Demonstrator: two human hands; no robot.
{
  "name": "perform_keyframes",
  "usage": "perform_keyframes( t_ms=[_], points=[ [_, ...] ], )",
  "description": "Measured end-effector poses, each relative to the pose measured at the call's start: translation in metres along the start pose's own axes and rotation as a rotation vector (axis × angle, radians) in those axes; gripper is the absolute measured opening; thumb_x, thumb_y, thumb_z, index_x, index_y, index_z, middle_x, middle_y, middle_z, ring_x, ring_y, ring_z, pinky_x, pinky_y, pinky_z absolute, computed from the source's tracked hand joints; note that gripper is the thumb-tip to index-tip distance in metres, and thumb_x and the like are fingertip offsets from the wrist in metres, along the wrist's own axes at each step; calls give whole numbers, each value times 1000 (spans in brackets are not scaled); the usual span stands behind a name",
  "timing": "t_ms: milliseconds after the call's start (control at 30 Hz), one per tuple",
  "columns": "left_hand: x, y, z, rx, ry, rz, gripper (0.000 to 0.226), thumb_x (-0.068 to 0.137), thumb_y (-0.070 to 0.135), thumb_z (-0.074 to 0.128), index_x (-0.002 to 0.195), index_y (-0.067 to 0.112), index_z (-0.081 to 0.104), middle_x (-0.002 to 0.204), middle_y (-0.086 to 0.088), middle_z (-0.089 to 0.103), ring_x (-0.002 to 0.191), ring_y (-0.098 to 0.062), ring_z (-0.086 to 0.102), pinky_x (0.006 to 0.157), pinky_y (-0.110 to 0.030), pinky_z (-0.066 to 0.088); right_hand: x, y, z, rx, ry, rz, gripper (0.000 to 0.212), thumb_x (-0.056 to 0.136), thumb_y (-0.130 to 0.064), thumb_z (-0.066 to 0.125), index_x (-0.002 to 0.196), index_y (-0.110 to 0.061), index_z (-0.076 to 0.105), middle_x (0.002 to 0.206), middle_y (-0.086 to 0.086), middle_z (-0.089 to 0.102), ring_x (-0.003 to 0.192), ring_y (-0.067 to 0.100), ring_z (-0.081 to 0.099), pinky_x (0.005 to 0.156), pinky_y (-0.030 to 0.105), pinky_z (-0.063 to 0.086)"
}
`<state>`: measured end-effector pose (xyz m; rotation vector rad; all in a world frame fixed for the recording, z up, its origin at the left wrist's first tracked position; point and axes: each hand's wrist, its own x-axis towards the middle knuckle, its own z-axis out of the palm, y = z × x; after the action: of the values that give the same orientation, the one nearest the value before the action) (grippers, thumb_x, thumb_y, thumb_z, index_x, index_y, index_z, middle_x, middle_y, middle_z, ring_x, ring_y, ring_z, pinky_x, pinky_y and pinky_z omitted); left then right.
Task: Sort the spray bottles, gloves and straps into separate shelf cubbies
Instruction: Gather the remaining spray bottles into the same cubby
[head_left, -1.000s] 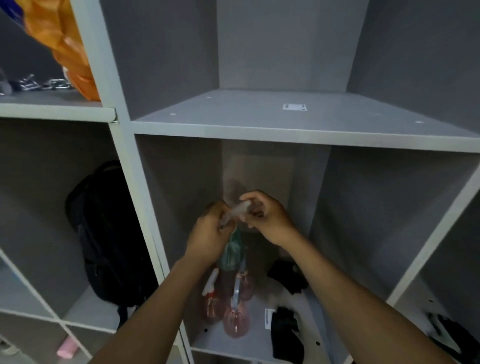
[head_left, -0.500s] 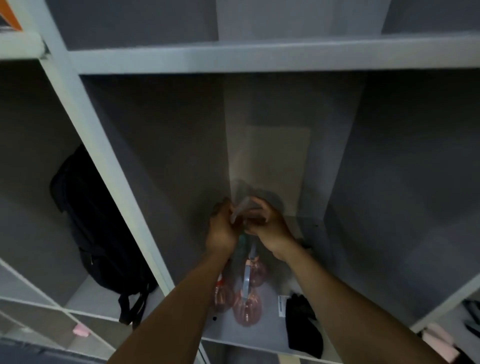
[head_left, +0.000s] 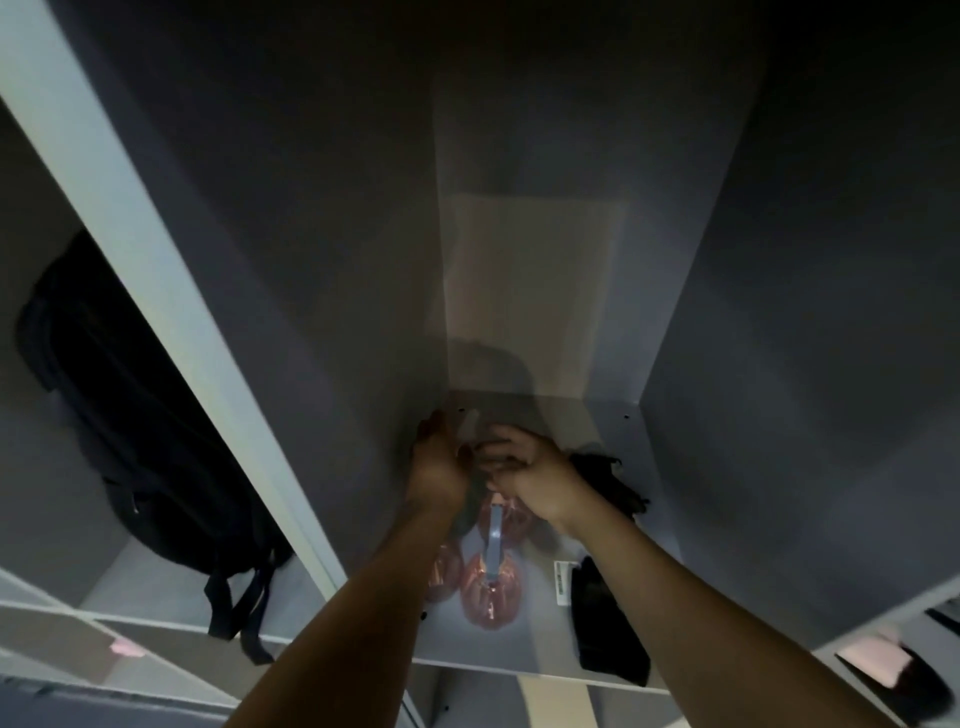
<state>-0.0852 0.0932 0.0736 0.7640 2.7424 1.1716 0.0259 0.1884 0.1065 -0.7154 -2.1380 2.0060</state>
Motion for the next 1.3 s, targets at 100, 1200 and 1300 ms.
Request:
perform_keyframes(
  t_ms=[100,1200,1300],
  points=[
    [-5,-7,5,145,-23,-62,48,103,30,43,142,4,38,140,-17,48,127,-28,50,107,-31,34,-7,4,-3,-16,43,-16,63,88,18,55,144,-8,44,124,8,61,109,19,62,74,16,56],
    [-137,-10,-25,-173,-353,-8,18,98,20,56,115,23,60,108,2,68,100,-10,66,99,-33,54,-93,63,36,25,272,30,38,85,-8,73,117,-30,69,109,-11,71,100,11,67,88,34,59],
    [-137,-12,-22,-227,-327,-49,18,97,19,59,114,23,62,103,5,67,93,-3,64,96,-29,54,-89,68,38,47,296,15,38,87,-8,71,117,-31,69,111,-10,71,100,9,68,88,34,59]
  ],
)
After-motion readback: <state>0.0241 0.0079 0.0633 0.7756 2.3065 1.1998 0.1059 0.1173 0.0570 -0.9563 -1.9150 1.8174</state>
